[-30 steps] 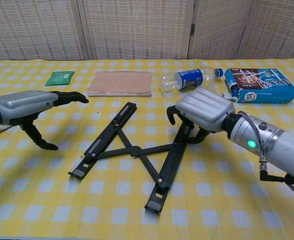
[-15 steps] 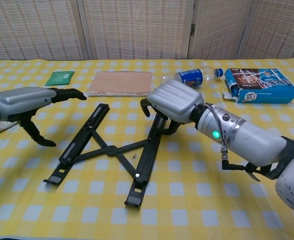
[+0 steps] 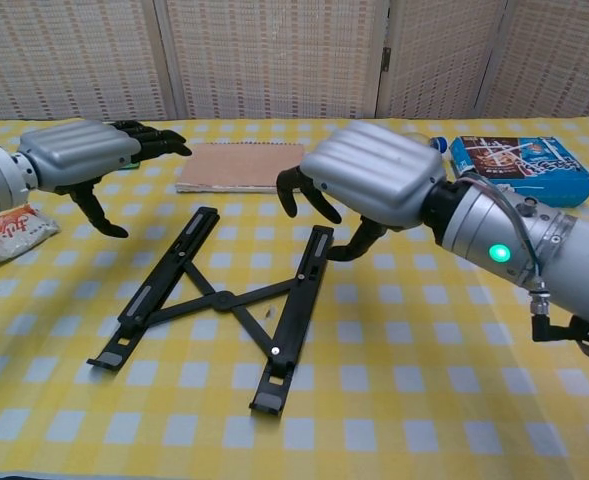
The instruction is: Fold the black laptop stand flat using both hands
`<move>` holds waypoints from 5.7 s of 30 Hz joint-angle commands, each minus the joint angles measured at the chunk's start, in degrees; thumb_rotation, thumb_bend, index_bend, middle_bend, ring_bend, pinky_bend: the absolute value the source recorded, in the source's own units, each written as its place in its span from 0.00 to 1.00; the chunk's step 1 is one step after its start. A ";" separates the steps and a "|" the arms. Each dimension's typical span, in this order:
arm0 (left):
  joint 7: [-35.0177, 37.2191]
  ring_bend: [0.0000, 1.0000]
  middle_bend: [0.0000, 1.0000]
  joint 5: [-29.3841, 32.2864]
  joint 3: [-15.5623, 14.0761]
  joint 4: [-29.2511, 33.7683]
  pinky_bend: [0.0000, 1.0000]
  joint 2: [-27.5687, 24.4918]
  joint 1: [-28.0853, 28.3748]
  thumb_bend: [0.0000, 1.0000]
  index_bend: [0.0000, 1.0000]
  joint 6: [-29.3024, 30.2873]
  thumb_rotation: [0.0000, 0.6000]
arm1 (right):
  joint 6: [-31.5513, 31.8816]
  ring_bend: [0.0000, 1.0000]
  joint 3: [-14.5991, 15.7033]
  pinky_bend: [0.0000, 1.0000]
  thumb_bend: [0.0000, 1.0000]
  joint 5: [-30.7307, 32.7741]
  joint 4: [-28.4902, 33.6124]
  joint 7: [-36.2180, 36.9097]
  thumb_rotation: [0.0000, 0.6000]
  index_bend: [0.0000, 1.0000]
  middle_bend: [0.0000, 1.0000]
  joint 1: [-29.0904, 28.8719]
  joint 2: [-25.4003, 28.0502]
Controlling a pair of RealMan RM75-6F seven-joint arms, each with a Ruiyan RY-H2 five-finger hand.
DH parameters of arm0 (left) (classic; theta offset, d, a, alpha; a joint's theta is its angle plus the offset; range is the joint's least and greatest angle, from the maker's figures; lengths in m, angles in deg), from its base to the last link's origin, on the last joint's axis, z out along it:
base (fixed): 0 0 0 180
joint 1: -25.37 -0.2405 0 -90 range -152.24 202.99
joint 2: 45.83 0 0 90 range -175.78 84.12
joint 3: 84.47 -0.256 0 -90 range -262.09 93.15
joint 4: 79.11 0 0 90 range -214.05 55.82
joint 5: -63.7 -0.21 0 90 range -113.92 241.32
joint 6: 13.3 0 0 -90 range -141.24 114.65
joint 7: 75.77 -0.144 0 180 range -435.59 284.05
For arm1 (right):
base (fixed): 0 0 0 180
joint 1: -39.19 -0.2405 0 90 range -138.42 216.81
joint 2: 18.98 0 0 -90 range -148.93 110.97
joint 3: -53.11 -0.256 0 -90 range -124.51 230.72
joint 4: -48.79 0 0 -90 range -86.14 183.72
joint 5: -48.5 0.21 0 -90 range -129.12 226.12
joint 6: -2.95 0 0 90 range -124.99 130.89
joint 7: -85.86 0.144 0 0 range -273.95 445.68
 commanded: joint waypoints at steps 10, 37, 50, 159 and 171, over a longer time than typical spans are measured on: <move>6.16 0.00 0.01 -8.17 -5.66 -20.16 0.00 10.33 5.16 0.09 0.00 2.25 1.00 | -1.26 0.68 2.01 0.67 0.21 0.76 6.24 -5.76 1.00 0.45 0.68 2.23 2.59; 14.16 0.00 0.01 -10.03 -10.24 -26.67 0.00 14.63 5.14 0.07 0.00 5.57 1.00 | -4.13 0.68 3.98 0.67 0.21 -0.43 -3.26 -2.27 1.00 0.45 0.68 1.72 -4.24; 15.56 0.00 0.01 -8.89 -9.94 -23.69 0.00 13.83 4.88 0.07 0.00 5.76 1.00 | -3.47 0.68 4.99 0.67 0.21 -3.10 -9.08 -0.26 1.00 0.45 0.68 0.92 -8.69; 16.35 0.00 0.00 -2.82 -5.99 2.60 0.00 -4.77 -6.36 0.07 0.00 10.05 1.00 | -32.28 0.28 -0.02 0.06 0.21 20.91 1.51 -9.24 1.00 0.44 0.44 -26.75 -4.03; 13.14 0.00 0.00 -2.38 -4.95 6.68 0.00 -6.09 -6.28 0.07 0.00 9.75 1.00 | -29.41 0.24 2.11 0.05 0.21 15.72 4.85 -5.08 1.00 0.36 0.35 -24.44 -0.82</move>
